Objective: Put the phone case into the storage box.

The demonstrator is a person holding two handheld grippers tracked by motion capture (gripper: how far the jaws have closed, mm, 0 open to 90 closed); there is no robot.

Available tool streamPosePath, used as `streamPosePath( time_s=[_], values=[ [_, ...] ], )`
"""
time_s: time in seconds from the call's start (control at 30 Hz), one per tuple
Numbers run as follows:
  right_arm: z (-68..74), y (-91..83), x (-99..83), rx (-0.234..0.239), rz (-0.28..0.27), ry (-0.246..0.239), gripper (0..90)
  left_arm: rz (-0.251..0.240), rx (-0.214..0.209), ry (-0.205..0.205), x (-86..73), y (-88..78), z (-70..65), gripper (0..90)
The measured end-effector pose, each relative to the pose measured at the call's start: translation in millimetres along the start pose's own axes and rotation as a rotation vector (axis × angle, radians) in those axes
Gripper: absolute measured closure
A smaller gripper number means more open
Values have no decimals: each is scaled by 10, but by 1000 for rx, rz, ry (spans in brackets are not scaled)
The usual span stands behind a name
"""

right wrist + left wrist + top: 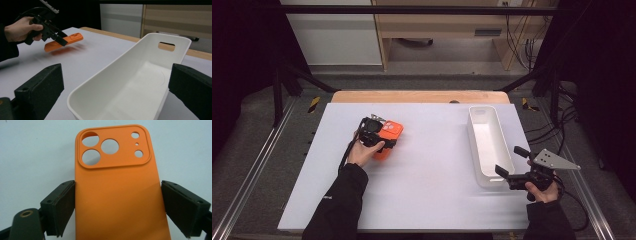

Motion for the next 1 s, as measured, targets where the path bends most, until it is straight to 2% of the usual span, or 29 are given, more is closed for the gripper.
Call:
streamPosePath(
  time_s=[0.1, 0.17, 0.3, 0.43, 0.67, 0.9, 1.0],
  values=[
    [1, -2, 1, 0, 0, 1, 4, -23, -4, 13, 15, -76, 4, 141],
    [2, -2, 1, -1, 0, 0, 4, -34, -23, 11, 23, -135, -15, 141],
    [3, -3, 1, 0, 1, 1, 4, -60, -30, 45, 36, -254, -50, 141],
    [2, -5, 2, 1, 4, 0, 4, -82, -58, 77, 24, -376, -91, 141],
    [10, 0, 1, 2, 11, -2, 4, -125, -94, 104, -52, -539, -152, 141],
    [7, 7, -3, 1, 15, -9, 4, -171, -147, 140, -175, -666, -201, 141],
    [9, 13, -5, 5, 19, -9, 4, -173, -140, 163, -205, -704, -226, 141]
  ],
)
Point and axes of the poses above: each handheld gripper's, and its own axes: y roughly forward along the jaws, x roughly out of its top, z roughly to its left, the point moved 2 cm from there along y, roughly forward along the jaws, and after that the axes turned 8 degrees about x, right-handed, at the moved point
